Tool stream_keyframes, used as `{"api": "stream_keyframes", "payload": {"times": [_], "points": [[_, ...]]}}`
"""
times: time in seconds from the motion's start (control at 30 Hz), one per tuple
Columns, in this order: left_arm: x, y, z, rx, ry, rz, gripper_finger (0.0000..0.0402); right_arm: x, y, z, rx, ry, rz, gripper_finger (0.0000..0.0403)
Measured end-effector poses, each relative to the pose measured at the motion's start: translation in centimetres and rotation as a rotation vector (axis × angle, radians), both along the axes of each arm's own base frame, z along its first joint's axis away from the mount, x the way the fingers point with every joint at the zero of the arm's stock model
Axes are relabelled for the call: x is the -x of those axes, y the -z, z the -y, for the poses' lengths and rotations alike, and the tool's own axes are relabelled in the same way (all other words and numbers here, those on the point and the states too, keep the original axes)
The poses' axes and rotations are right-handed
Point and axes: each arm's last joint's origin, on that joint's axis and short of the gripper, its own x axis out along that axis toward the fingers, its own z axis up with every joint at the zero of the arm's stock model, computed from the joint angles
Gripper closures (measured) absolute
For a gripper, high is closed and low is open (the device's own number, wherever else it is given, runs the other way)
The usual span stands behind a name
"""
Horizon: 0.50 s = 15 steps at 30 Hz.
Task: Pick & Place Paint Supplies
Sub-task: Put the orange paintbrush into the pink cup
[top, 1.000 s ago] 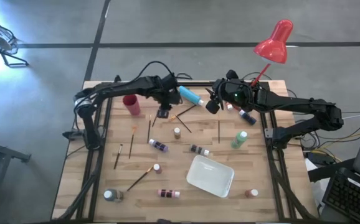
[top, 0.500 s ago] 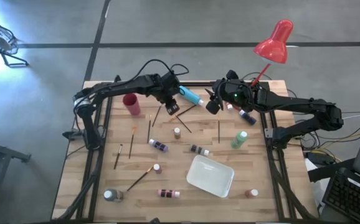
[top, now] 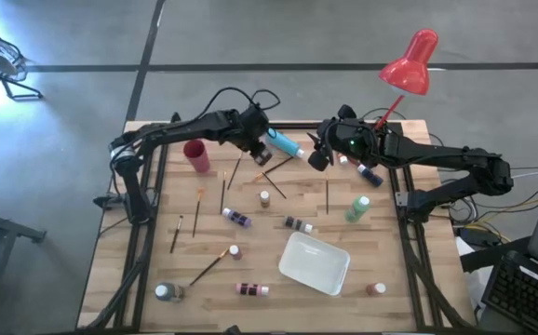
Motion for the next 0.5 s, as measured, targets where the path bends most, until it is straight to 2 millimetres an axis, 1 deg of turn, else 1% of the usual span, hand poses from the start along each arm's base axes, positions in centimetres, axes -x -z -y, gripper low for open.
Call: {"api": "stream_keyframes", "payload": {"times": [0.1, 0.2, 0.37, 0.5], "points": [[0.5, 0.4, 0.3, -0.132, 0.358, -0.156, 0.0276, 0.0, 0.0, 0.0, 0.009, -0.005, -0.009, 0.0253], [0.6, 0.7, 0.6, -0.171, 0.613, -0.207, 0.0276, 0.0, 0.0, 0.0, 0.010, -0.006, -0.010, 0.0255], [0.5, 1.2, 1.0, -0.204, 0.815, -0.231, 0.0276, 0.0, 0.1, 0.0, -0.004, 0.001, -0.006, 0.0247], [0.3, 1.2, 0.9, -0.275, 0.877, -0.248, 0.0275, 0.1, 0.1, 0.0, -0.006, 0.001, -0.011, 0.0234]]}}
